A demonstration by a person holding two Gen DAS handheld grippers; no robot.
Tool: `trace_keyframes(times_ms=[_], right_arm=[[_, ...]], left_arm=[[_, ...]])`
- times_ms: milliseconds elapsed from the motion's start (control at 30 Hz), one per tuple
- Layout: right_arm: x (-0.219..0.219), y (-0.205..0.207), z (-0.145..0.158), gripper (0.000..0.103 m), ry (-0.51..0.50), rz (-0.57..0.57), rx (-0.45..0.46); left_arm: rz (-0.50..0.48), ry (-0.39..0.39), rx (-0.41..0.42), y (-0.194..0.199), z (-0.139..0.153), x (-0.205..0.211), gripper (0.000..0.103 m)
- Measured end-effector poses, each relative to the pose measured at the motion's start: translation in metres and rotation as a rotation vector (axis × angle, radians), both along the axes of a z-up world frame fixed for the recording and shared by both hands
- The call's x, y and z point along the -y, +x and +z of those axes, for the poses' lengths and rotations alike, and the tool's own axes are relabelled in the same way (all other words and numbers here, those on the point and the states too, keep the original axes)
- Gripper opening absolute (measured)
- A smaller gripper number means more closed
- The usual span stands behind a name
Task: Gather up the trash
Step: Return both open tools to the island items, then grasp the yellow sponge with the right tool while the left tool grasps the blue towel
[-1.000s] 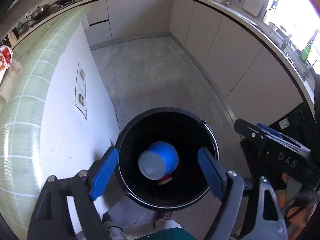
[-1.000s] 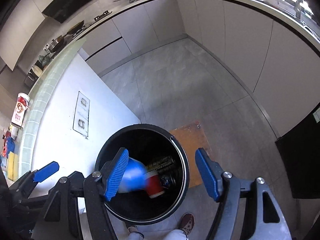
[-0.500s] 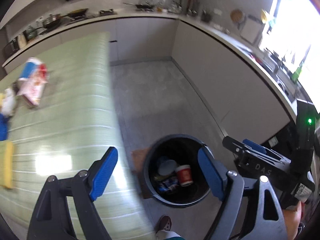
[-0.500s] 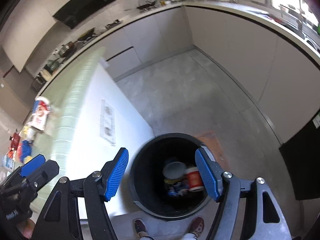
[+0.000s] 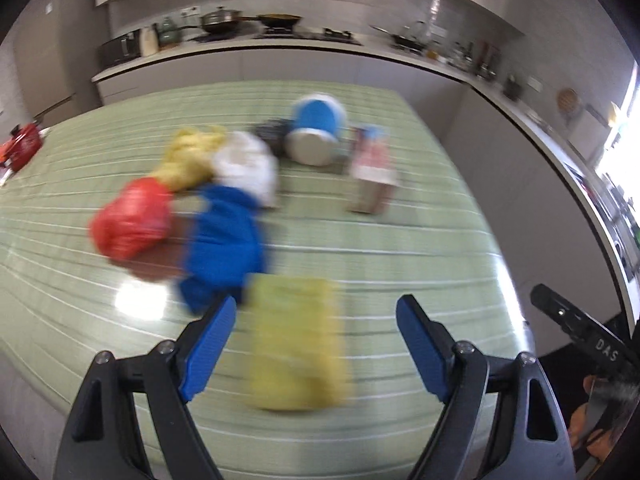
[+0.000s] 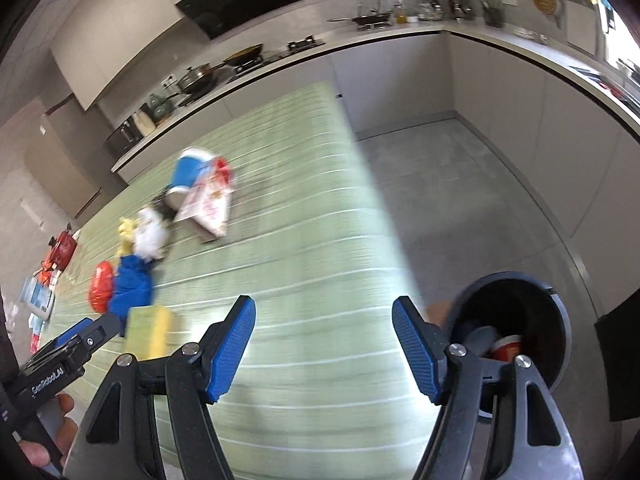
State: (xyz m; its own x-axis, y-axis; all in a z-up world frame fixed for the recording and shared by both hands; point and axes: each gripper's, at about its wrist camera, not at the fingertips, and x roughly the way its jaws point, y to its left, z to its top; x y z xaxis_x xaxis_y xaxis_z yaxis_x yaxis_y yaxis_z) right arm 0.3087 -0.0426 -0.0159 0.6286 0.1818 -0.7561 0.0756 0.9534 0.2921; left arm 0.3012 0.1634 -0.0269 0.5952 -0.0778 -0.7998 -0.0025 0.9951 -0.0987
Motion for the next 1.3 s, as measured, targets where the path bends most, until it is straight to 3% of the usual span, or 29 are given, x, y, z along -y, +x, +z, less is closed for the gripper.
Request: trace_keyframes(times_ms=[167, 333, 567, 667, 800, 1000, 1300], right_arm=[[-0.07, 0.008, -0.002, 0.073, -0.001, 0.058, -0.011], [-0.124, 0.022, -0.005, 0.073, -0.012, 0.164, -0.038], [-0.179, 0.024, -0.023, 0.073, -0.009, 0.281, -0.078], [-0.196, 0.018, -0.033, 0.073, -0.052, 0.303, -0.101], [-0.207, 0.017, -0.044, 0.073, -0.047, 0.298, -0.127], [-0.221, 0.012, -0.051, 0.073, -0.13, 0.299, -0.101], [-0.184, 0.013, -0.051, 0.073, -0.175, 0.174, -0.092]], left_arm=[[0.054, 0.013, 0.009, 0.003, 0.0, -0.068, 0.084], [0.103, -0.007, 0.003, 0.007, -0.006, -0.104, 0.084], [0.145, 0.004, -0.008, 0.009, -0.012, -0.118, 0.084], [0.162, -0.006, -0.018, 0.007, -0.012, -0.124, 0.084], [0.154, 0.015, -0.018, 0.002, -0.015, -0.127, 0.084], [0.146, 0.01, -0.03, -0.001, -0.019, -0.132, 0.084], [0.078, 0.008, -0.031, 0.005, -0.026, -0.117, 0.084]])
